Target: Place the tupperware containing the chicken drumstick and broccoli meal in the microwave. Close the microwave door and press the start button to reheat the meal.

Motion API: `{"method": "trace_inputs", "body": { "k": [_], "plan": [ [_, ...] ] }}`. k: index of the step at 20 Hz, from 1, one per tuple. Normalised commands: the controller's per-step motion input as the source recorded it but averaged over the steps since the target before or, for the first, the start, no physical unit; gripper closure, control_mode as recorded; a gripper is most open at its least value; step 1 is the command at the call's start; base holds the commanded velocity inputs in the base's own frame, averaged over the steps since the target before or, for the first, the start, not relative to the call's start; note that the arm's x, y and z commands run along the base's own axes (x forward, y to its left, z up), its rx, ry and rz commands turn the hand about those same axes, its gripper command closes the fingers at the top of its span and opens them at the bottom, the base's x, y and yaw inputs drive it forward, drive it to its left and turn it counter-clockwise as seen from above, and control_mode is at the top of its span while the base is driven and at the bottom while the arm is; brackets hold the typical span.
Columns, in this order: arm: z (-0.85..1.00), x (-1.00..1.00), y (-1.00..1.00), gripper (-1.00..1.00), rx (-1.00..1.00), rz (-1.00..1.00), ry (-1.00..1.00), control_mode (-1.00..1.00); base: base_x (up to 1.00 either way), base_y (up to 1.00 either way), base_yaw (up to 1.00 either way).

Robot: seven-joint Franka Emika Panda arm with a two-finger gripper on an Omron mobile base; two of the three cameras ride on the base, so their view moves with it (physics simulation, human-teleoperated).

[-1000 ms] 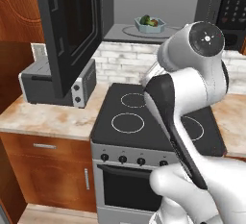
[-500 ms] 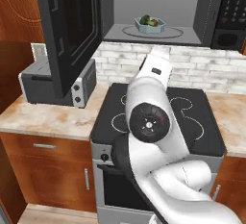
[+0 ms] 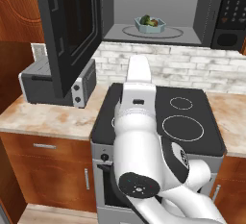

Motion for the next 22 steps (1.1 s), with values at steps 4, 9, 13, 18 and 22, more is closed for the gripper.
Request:
{"method": "trace_inputs", "body": {
  "k": [4,9,13,18,22],
  "plan": [
    [0.3,-0.23,0.9,-1.0,-0.26,0.0,0.02,-1.0,0.0,0.0,0.0],
    [0.07,-0.03,0.88,-1.0,-0.15,0.0,0.04,-1.0,0.0,0.0,0.0],
    [0.0,-0.04,0.78,-1.0,-0.06,0.0,0.06,-1.0,0.0,0.0,0.0],
    [0.0,0.0,0.71,-1.0,0.0,0.0,0.11,-1.0,0.0,0.0,0.0],
    [-0.17,0.06,0.54,-1.0,0.0,0.0,0.08,-1.0,0.0,0.0,0.0]
  ]
}}
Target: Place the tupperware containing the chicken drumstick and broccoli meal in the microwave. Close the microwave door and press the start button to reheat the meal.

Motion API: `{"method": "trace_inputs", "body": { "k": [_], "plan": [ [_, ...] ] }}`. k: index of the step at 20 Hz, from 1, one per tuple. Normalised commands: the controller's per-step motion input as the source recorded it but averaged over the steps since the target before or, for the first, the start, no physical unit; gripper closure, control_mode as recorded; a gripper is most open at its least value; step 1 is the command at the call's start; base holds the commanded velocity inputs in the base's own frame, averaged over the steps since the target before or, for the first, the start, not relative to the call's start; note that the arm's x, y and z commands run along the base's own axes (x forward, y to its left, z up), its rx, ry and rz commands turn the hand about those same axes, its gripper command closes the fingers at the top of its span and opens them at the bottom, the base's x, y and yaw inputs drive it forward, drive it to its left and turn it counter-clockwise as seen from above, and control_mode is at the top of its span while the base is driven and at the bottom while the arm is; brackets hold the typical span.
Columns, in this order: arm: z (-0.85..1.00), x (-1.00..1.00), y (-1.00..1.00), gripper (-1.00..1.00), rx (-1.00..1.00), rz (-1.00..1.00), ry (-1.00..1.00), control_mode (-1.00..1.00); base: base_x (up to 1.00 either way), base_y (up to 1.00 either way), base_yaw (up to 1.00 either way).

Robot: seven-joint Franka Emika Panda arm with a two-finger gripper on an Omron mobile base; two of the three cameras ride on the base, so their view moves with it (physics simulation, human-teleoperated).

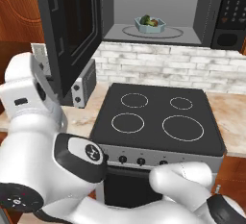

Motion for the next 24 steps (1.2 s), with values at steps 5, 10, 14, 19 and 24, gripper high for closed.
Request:
{"method": "trace_inputs", "body": {
  "k": [5,10,14,19,24],
  "plan": [
    [-0.09,0.32,0.15,-1.0,0.0,-0.02,0.01,-1.0,0.0,0.0,0.0],
    [0.0,0.48,0.0,-1.0,0.0,-0.04,0.0,-1.0,0.0,0.0,0.0],
    [-0.04,0.66,0.02,-1.0,0.0,-0.07,0.0,-1.0,0.0,0.0,0.0],
    [-0.06,0.73,0.2,-1.0,-0.01,-0.13,0.0,-1.0,0.0,0.0,0.0],
    [0.0,0.73,0.11,-1.0,0.0,-0.2,0.0,-1.0,0.0,0.0,0.0]
  ]
}}
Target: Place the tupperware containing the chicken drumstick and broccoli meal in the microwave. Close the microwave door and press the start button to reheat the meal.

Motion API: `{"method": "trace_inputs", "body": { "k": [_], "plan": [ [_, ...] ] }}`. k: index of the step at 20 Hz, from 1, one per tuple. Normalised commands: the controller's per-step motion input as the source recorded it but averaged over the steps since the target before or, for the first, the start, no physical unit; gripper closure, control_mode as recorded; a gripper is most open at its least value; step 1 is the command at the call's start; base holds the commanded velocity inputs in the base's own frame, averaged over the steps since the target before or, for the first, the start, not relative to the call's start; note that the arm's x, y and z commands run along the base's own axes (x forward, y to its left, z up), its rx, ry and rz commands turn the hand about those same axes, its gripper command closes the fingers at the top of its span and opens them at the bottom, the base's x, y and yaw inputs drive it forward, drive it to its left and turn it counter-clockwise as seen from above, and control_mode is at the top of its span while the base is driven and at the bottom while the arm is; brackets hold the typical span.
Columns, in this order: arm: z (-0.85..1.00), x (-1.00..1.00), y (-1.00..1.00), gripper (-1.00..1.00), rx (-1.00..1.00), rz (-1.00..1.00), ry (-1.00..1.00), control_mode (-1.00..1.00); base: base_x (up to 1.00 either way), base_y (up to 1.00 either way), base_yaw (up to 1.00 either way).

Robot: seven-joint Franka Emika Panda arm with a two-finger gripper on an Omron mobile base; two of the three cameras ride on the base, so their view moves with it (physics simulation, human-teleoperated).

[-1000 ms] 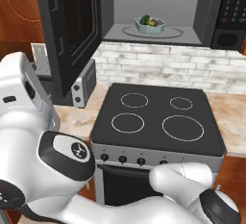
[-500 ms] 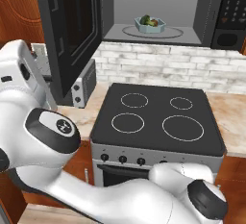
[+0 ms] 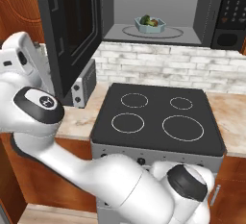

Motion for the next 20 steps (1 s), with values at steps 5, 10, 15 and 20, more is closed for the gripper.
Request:
{"method": "trace_inputs", "body": {
  "k": [5,10,15,20],
  "plan": [
    [0.01,0.18,-0.14,-1.0,0.0,-0.34,0.0,-1.0,0.0,0.0,0.0],
    [0.05,-0.31,-0.77,-1.0,0.02,-0.41,-0.16,-1.0,0.0,0.0,0.0],
    [0.0,-0.28,-1.0,-1.0,0.07,-0.36,-0.25,-1.0,0.0,0.0,0.0],
    [0.0,-0.09,-1.0,-1.0,0.13,-0.3,-0.09,-1.0,0.0,0.0,0.0]
  ]
}}
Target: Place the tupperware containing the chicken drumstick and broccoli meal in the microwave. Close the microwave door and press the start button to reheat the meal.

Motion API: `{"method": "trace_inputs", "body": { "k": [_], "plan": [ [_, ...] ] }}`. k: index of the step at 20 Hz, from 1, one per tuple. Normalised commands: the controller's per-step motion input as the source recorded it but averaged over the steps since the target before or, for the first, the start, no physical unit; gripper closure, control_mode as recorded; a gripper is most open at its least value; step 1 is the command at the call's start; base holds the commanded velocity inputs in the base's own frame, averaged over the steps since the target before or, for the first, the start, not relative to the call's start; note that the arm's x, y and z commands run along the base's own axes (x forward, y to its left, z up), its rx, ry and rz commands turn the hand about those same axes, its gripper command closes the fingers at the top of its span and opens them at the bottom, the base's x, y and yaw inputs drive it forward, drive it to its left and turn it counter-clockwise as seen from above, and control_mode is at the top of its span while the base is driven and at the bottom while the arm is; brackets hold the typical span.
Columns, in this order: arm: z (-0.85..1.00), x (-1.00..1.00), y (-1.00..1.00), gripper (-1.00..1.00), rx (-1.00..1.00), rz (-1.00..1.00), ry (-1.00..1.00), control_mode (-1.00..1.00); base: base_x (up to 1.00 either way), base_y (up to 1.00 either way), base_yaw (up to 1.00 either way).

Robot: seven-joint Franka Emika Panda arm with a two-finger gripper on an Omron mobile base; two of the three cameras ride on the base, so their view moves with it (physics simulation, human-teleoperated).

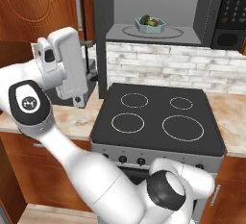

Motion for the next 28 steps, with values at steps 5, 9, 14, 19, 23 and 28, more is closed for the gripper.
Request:
{"method": "trace_inputs", "body": {
  "k": [5,9,14,19,23,28],
  "plan": [
    [0.0,0.0,-1.0,-1.0,0.16,-0.27,-0.02,-1.0,0.0,0.0,0.0],
    [0.0,0.0,-1.0,-1.0,0.16,-0.23,0.0,-1.0,0.0,0.0,0.0],
    [0.0,0.0,-1.0,-1.0,0.18,-0.15,0.0,-1.0,0.0,0.0,0.0],
    [0.0,0.0,-1.0,-1.0,0.18,-0.06,0.0,-1.0,0.0,0.0,0.0],
    [-0.07,0.07,-1.0,-1.0,0.18,-0.01,-0.02,-1.0,0.0,0.0,0.0],
    [-0.1,0.06,-1.0,-1.0,0.21,0.05,-0.12,-1.0,0.0,0.0,0.0]
  ]
}}
